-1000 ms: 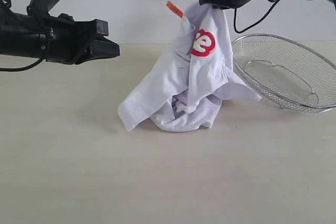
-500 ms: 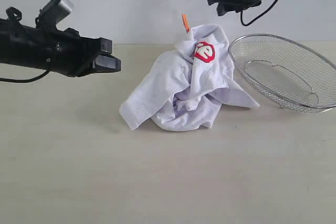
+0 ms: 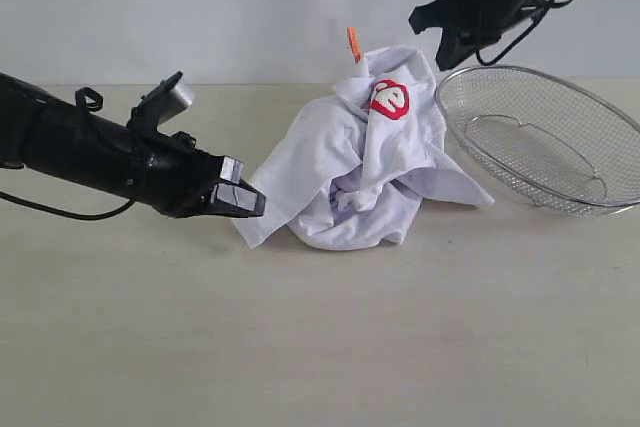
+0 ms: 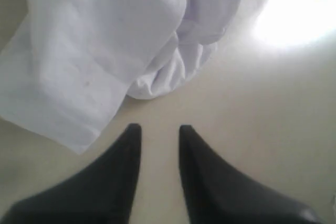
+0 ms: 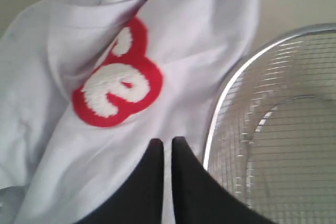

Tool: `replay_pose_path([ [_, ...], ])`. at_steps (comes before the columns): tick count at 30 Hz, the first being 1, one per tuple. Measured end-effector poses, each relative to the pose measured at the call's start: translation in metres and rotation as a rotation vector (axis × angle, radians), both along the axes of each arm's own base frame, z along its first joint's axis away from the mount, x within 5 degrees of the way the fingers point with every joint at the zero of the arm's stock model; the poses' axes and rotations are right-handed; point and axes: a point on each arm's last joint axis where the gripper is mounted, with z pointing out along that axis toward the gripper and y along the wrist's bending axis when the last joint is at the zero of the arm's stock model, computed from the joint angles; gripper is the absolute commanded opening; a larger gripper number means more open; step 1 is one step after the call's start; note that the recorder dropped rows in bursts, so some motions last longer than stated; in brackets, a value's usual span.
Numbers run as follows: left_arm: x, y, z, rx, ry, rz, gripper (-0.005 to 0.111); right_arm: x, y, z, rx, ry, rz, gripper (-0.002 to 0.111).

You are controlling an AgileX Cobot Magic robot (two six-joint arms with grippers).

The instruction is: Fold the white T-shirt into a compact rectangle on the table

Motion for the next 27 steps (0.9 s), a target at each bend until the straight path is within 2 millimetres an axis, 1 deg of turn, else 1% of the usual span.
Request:
replay_pose_path([
  [1,-0.001,-0.001,0.001,-0.01,0.006,-0.012,0.064,0.0,0.002,-0.004,0.021,0.014,0.017,0.0],
  [2,-0.002,-0.002,0.002,-0.021,0.01,-0.023,0.071,-0.001,0.005,-0.006,0.051,0.025,0.034,0.0],
  [3,-0.003,-0.003,0.003,-0.043,0.021,-0.034,0.073,-0.002,0.008,-0.01,0.081,0.036,0.045,0.0],
  [5,-0.004,-0.005,0.004,-0.063,0.031,-0.035,0.07,-0.003,0.012,-0.014,0.118,0.051,0.065,0.0],
  [8,-0.005,-0.011,0.004,-0.066,0.03,-0.036,0.06,-0.006,0.018,-0.023,0.131,0.083,0.087,0.0],
  [11,-0.007,-0.021,0.002,-0.029,-0.002,-0.05,0.058,-0.009,0.02,-0.034,0.139,0.121,0.092,0.0],
  [13,-0.008,-0.03,0.001,0.016,-0.062,-0.08,0.058,-0.01,0.02,-0.04,0.137,0.138,0.097,0.0],
  [16,-0.003,-0.043,0.005,0.109,-0.202,-0.118,0.058,-0.012,0.02,-0.043,0.134,0.15,0.107,0.0],
  [22,0.019,-0.07,0.03,0.316,-0.536,-0.151,0.058,-0.012,0.02,-0.044,0.133,0.15,0.11,0.0],
  [24,0.02,-0.08,0.035,0.387,-0.624,-0.184,0.058,-0.012,0.02,-0.044,0.133,0.15,0.11,0.0],
  [27,0.016,-0.096,0.03,0.498,-0.725,-0.268,0.058,-0.012,0.02,-0.044,0.133,0.15,0.11,0.0],
])
